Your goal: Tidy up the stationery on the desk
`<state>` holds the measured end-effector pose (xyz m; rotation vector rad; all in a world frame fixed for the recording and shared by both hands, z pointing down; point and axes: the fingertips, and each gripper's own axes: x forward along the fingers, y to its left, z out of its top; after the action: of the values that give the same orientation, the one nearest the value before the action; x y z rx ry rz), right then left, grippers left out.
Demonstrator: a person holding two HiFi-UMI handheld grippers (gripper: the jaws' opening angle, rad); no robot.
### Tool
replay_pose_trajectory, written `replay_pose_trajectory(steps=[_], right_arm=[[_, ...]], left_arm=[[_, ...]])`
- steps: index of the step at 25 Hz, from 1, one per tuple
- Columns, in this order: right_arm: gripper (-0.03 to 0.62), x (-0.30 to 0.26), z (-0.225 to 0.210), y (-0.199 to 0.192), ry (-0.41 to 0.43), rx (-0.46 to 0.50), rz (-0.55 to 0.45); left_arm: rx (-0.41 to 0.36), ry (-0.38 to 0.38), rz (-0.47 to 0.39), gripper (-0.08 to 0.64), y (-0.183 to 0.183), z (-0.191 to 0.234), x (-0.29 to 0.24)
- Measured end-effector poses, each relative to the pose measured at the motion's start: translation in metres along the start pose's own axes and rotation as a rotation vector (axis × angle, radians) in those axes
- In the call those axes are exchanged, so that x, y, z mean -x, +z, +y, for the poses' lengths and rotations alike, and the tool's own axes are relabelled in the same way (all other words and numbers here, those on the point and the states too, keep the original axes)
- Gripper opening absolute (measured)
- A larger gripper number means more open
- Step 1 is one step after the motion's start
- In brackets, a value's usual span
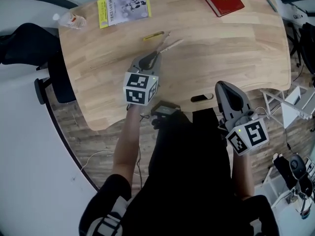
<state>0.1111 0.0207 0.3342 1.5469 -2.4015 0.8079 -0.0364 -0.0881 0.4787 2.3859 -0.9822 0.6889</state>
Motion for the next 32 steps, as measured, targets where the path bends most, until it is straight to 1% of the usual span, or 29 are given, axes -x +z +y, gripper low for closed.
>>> replay_pose_trajectory(steps=[5,10,12,13,15,18,21,24,28,32], right_arm=[[0.02,-0.018,-0.002,0.003,0.001,0.0,0.014],[0.02,-0.021,-0.01,-0.003,-0.011,0.001,0.04],[0.02,-0.02,-0.016,-0.007,-0.028,-0.013,0.048],[0.02,-0.02,-0.019,-0.009,-0.037,-0.021,0.052],[0.02,-0.019,-0.022,-0.014,-0.05,-0.034,0.06],[0.02,-0.018,-0.026,-0.02,-0.061,-0.045,0.074],[0.02,-0.018,-0.027,-0.024,-0.067,-0.052,0.086],[0.02,-0.018,-0.029,-0.028,-0.071,-0.064,0.091],[0.02,-0.017,-0.032,-0.03,-0.078,-0.075,0.094],[0.02,-0.019,-0.033,-0.031,-0.085,-0.082,0.095]], left_arm=[[0.009,0.021,0.056,0.043,-0.021,0.024,-0.036],[0.005,0.014,0.128,0.043,-0.045,0.035,-0.066],[0.013,0.007,0.14,0.07,-0.048,0.039,-0.076],[0.018,0.001,0.145,0.105,-0.05,0.041,-0.081],[0.013,-0.003,0.166,0.121,-0.054,0.045,-0.09],[-0.005,0.003,0.203,0.123,-0.062,0.049,-0.102],[-0.006,0.007,0.233,0.121,-0.069,0.052,-0.112],[-0.023,0.025,0.262,0.123,-0.077,0.055,-0.121],[-0.032,0.048,0.27,0.118,-0.079,0.058,-0.125],[-0.035,0.048,0.274,0.104,-0.078,0.057,-0.124]])
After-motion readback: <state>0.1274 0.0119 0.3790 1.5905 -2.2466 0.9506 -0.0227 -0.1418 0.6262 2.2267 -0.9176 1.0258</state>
